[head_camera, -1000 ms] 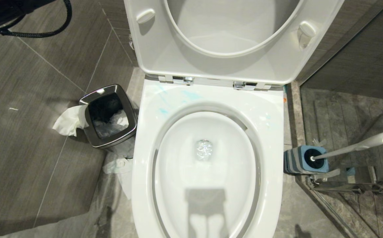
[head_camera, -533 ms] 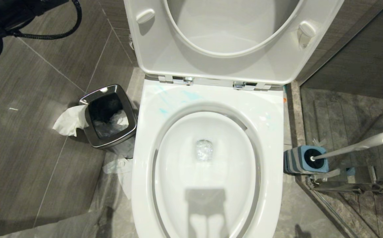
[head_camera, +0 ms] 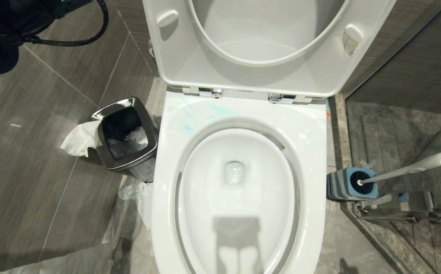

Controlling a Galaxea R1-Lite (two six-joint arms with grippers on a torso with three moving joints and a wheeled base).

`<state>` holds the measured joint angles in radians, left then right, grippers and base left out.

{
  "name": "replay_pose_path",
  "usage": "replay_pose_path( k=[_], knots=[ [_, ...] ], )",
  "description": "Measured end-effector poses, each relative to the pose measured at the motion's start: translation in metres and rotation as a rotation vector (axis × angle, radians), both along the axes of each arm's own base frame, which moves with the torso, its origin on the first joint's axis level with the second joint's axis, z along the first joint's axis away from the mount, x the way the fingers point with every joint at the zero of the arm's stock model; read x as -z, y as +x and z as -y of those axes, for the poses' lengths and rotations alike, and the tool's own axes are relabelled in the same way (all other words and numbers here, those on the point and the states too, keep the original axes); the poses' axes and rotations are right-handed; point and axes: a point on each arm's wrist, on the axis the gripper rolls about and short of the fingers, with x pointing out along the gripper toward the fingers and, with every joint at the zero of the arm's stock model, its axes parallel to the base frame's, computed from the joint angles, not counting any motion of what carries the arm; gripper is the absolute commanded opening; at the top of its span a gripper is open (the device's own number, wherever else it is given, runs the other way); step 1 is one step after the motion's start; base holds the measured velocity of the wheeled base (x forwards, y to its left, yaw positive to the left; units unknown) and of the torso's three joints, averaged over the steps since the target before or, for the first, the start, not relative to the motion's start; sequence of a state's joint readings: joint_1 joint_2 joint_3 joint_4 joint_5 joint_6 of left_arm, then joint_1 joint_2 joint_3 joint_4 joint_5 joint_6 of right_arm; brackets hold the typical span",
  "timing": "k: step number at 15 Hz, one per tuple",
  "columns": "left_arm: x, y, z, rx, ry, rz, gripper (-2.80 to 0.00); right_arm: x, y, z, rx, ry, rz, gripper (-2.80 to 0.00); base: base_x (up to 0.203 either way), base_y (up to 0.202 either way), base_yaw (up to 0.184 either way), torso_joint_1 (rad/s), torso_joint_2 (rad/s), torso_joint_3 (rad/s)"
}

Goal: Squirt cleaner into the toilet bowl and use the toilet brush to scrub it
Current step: Close the toilet lid

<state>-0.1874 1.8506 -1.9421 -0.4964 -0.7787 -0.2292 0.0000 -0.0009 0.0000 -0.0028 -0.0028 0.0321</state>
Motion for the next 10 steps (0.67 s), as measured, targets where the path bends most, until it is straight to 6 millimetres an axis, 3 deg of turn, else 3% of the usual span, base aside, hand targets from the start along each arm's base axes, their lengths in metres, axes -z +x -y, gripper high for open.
replay_pose_path(
  k=[10],
  knots=[
    [0.010,0.015,0.006,0.000,-0.012,-0.005,-2.80,0.000,0.000,0.000,0.000,0.000,0.000,-2.80,0.000,0.000,0.000,0.000,0.00,0.000]
  ],
)
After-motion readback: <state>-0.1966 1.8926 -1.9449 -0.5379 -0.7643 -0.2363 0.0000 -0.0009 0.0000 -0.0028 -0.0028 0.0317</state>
